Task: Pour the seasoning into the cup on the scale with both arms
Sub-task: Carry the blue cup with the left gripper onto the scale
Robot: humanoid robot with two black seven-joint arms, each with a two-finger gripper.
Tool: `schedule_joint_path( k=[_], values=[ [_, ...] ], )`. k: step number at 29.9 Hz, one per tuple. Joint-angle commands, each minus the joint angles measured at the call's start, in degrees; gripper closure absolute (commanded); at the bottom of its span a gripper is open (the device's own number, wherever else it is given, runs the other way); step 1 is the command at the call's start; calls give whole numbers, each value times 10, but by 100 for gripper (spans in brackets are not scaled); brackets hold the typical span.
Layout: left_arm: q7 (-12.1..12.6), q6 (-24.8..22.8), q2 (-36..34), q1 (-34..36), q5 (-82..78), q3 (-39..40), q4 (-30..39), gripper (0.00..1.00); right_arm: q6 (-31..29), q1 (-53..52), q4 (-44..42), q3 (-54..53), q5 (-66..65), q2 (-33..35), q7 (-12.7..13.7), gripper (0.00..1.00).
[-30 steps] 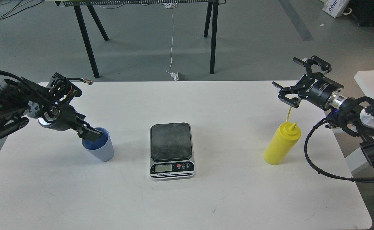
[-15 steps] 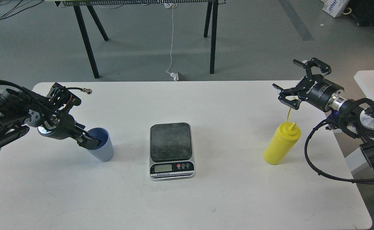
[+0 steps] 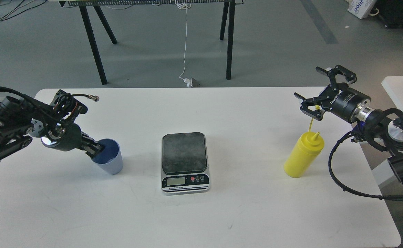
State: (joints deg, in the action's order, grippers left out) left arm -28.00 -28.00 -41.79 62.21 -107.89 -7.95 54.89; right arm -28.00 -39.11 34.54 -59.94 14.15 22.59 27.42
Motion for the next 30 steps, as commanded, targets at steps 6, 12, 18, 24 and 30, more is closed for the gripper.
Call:
schedule_joint_path(
  k=[6,12,18,24,30],
  values=[
    [0,0,-4,25,97,7,0,97,0,1,0,0,0,-2,0,3],
    [0,0,27,120,207,9,4,96,0,2,0,0,-1,-4,0,3],
    [0,0,140,125,212,0,0,96,0,3,-1,0,-1,-3,0,3],
    [0,0,195,89,190,-7,-7,96,0,9,-1,0,-1,-2,0,3],
    [0,0,198,66,166,-6,-36,96,0,9,-1,0,0,-3,-1,3]
  ],
)
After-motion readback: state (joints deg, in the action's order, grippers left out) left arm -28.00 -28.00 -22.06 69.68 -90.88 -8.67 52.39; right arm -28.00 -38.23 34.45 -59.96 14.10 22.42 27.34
